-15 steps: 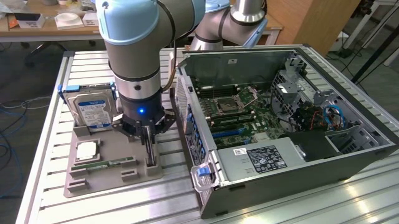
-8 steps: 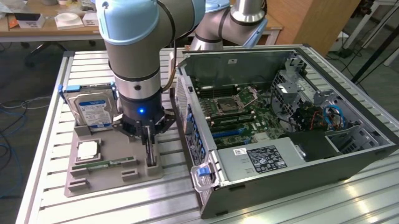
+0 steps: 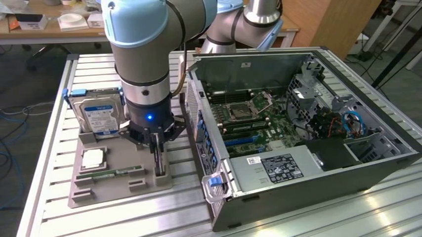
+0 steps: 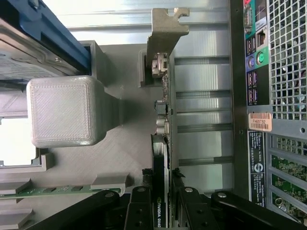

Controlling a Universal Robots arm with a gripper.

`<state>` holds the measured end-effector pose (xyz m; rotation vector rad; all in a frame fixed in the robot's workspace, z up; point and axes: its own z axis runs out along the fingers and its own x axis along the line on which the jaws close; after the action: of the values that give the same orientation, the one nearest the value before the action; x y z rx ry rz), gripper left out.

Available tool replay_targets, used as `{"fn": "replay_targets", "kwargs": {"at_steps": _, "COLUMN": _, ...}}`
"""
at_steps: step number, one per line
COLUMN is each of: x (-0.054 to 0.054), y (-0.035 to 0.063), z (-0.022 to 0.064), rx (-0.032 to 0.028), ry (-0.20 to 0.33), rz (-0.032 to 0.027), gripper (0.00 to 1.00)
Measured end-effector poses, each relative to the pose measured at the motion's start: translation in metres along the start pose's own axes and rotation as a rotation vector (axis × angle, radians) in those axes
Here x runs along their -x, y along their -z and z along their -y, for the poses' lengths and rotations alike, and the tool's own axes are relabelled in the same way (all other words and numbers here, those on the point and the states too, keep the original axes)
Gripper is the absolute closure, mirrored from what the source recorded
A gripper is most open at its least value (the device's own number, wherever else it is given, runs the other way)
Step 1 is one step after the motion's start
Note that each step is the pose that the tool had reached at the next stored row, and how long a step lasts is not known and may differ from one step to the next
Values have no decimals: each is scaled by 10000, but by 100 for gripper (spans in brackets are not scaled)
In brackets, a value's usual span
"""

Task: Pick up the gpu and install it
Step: 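Pick up the gpu and move the gpu toward the slot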

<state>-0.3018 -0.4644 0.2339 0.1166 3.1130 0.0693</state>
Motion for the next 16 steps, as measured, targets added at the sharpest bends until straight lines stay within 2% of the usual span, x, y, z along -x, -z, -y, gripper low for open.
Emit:
{"fn": "replay_targets", "kwargs": {"at_steps": 10, "x": 0, "y": 2, "z": 0, "rx": 15, "ry": -1, "rz": 1, "gripper": 74}}
{"fn": "replay_targets", "kwargs": {"at_steps": 16, "x": 2, "y": 83, "z": -4, "rx": 12, "ry": 0, "rz": 0, "gripper": 74}}
